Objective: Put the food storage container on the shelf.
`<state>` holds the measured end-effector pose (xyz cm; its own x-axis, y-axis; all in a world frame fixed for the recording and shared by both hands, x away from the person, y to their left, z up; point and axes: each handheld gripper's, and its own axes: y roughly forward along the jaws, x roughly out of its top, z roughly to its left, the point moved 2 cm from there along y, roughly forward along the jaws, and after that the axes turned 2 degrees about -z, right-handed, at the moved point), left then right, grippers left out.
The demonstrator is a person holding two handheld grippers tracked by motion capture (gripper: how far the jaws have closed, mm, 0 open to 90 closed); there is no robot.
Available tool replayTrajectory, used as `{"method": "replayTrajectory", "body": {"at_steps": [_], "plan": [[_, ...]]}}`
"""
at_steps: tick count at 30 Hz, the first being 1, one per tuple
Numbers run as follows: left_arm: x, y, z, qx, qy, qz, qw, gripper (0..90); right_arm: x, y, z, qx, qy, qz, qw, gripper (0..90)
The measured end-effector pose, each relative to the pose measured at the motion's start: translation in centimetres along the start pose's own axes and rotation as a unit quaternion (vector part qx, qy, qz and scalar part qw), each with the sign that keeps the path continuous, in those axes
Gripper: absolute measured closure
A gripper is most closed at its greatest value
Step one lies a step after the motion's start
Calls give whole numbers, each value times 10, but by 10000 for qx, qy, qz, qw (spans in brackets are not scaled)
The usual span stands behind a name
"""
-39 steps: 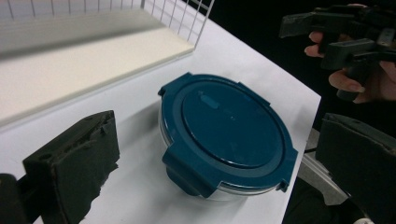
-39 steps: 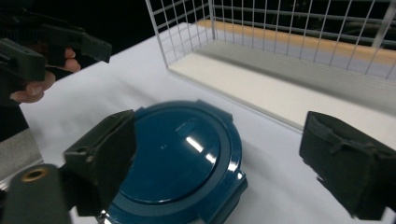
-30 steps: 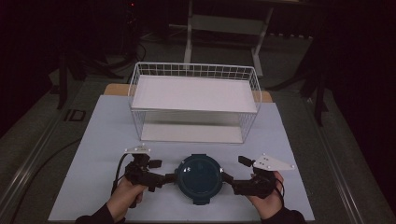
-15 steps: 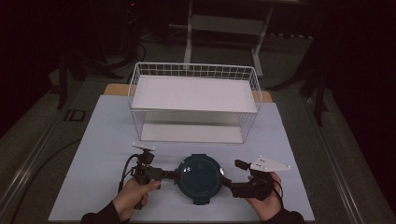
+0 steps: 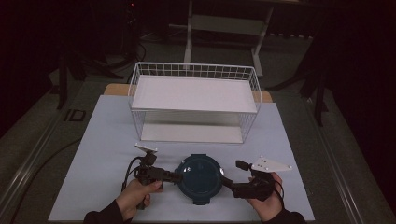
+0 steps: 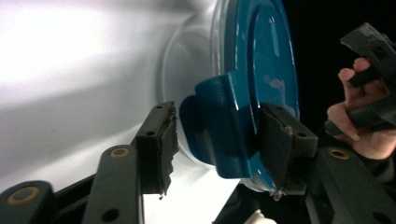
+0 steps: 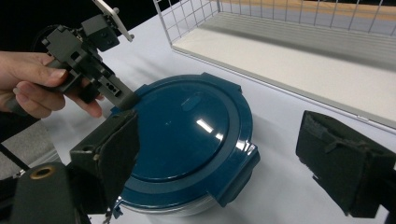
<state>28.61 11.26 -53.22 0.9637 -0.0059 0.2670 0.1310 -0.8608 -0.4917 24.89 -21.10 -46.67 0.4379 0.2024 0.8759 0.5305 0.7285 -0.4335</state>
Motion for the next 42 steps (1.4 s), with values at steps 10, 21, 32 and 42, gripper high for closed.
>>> {"method": "replayTrajectory", "body": {"at_steps": [10, 21, 32, 42], "plan": [[-3, -3, -4, 1, 336, -44, 9994, 523, -6, 4, -9, 138, 516, 227, 9983, 174], [-13, -7, -14, 48, 865, -102, 9962, 552, -19, 13, -26, 580, 1620, 758, 9822, 268], [-19, -10, -20, 87, 1223, -135, 9924, 564, -29, 17, -27, 975, 2086, 1087, 9670, 401], [-22, -10, -20, 61, 1263, -190, 9918, 567, -36, 20, -29, 1316, 2469, 1245, 9520, 548]]}}
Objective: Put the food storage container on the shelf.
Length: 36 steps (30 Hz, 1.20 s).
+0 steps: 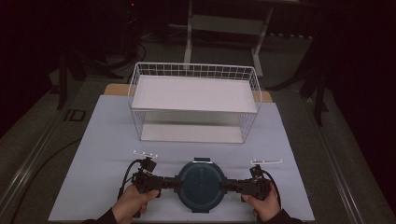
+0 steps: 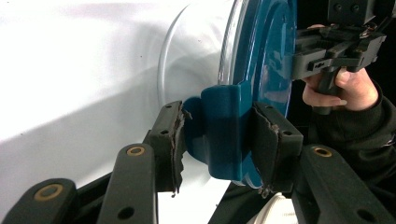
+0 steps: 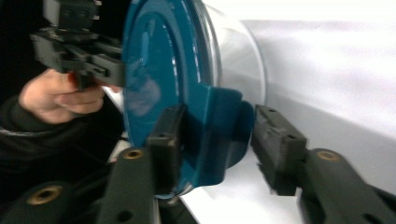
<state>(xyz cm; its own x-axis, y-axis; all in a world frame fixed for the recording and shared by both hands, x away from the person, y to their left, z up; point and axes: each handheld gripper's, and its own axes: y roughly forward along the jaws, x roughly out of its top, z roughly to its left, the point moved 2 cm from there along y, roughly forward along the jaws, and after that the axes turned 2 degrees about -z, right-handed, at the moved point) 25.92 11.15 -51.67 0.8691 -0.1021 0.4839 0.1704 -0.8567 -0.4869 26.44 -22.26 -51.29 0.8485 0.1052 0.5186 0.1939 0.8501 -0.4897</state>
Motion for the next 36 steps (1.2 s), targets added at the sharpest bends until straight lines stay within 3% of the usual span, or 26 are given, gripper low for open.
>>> {"method": "replayTrajectory", "body": {"at_steps": [9, 20, 36], "plan": [[-4, -1, -3, 111, -25, -105, 9999, 561, -2, 0, 4, 38, 76, -2, 10000, 565], [-3, -2, -9, 172, 101, -192, 9996, 561, -2, -2, 3, 101, 118, -40, 9999, 568], [30, -24, -19, 262, 604, -832, 9944, 560, 41, -6, 23, 49, -516, -386, 9979, 567]]}}
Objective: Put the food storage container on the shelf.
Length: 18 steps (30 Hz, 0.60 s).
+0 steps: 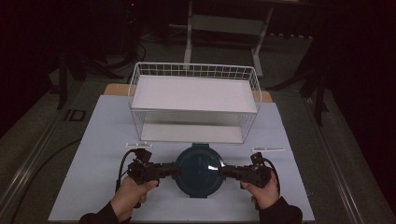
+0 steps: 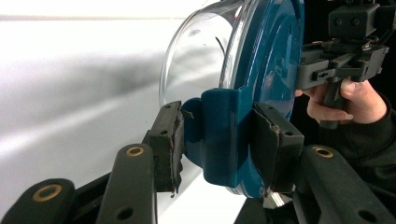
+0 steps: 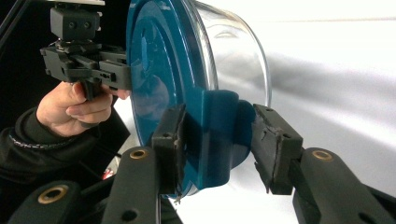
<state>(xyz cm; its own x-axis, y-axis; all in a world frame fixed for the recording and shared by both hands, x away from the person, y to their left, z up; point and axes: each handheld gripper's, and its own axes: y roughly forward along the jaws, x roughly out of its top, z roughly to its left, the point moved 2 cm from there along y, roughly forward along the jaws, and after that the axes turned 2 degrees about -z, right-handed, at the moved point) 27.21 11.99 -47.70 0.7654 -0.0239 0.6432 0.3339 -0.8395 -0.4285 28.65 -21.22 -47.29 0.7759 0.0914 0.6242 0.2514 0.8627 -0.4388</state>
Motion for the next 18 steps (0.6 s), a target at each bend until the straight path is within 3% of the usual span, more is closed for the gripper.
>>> {"method": "replayTrajectory", "body": {"at_steps": [10, 15, 18], "plan": [[26, -4, 5, 182, 437, -322, 9984, 561, 29, 8, -6, 90, -502, -268, 9983, 567], [34, 1, 14, 219, 516, -403, 9976, 560, 37, 12, -12, 59, -544, -350, 9979, 567], [42, 6, 22, 241, 583, -471, 9969, 560, 47, 18, -24, 37, -608, -413, 9973, 567]]}}
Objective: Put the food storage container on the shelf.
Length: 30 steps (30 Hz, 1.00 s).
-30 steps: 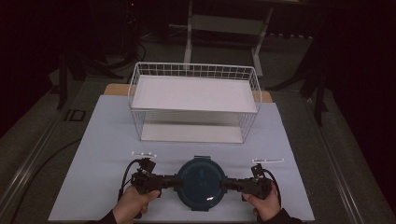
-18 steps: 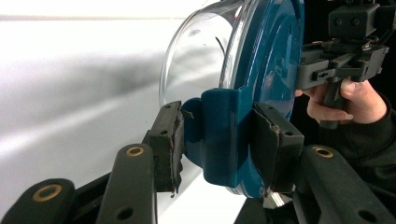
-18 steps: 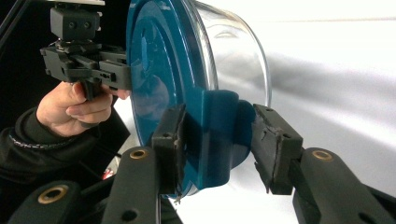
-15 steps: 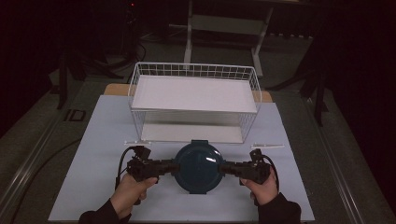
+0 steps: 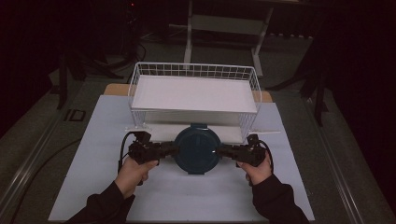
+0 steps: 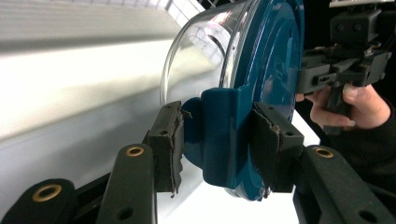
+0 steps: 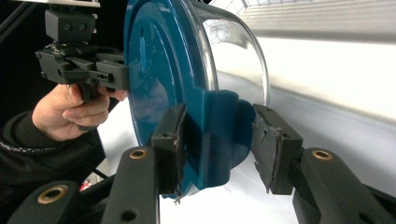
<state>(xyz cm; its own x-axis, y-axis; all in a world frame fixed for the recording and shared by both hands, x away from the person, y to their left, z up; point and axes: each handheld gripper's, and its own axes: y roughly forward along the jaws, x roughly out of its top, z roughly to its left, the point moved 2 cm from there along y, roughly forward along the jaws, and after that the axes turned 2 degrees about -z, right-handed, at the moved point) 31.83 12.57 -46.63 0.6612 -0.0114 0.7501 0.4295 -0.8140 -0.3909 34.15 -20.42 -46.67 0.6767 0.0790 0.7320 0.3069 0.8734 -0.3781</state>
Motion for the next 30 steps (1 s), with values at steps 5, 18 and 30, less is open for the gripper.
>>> {"method": "replayTrajectory", "body": {"at_steps": [5, 18, 30], "plan": [[5, 14, 16, 31, 8, -84, 10000, 559, 6, 7, -16, -55, -30, -40, 10000, 566], [8, 39, 46, 102, 3, -189, 9998, 558, 11, 24, -50, -212, 10, -177, 9996, 564], [8, 54, 63, 322, 53, -219, 9992, 550, 13, 35, -65, -472, 8, -218, 9986, 562]]}}
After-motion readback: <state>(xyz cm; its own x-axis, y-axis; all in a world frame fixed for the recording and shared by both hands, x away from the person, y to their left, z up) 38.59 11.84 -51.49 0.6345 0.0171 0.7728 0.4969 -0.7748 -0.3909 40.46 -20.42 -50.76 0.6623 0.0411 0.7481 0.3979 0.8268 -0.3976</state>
